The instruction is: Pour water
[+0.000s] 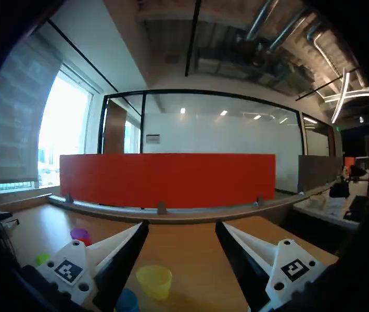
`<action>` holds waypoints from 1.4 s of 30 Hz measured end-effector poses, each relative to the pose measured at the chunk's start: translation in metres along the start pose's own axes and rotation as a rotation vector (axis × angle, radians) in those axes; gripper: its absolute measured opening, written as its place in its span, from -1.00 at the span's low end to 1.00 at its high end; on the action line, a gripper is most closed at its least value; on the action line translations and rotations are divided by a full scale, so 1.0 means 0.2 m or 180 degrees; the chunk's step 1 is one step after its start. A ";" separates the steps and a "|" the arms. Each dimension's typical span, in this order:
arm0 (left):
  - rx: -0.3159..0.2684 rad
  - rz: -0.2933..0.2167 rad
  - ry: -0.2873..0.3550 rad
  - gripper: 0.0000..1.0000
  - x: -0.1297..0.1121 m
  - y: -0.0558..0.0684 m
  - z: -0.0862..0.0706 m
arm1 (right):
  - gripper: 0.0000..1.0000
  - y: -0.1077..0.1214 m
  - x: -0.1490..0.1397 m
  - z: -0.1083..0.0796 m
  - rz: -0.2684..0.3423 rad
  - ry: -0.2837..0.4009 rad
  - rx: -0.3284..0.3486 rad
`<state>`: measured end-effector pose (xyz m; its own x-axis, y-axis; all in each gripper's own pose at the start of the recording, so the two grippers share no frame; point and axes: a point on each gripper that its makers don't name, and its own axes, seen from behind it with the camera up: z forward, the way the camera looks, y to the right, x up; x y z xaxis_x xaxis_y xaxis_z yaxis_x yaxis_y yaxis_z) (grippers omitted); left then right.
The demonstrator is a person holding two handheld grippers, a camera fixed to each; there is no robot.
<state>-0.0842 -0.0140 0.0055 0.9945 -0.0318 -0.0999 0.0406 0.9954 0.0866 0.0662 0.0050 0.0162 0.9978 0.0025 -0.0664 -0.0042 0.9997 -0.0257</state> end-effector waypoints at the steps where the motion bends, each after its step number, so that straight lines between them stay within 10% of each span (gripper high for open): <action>1: 0.0000 0.0000 0.0000 0.92 0.00 0.00 0.00 | 0.99 0.00 -0.03 0.00 0.0016 -0.0003 0.0015; 42: 0.0001 0.0000 0.0001 0.92 0.00 0.00 -0.01 | 0.98 0.06 -0.51 -0.06 0.0017 -0.0134 0.0029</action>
<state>-0.0851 -0.0145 0.0043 0.9945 -0.0317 -0.1001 0.0405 0.9954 0.0868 -0.0355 0.0165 0.0105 0.9997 0.0087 -0.0245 -0.0091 0.9998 -0.0162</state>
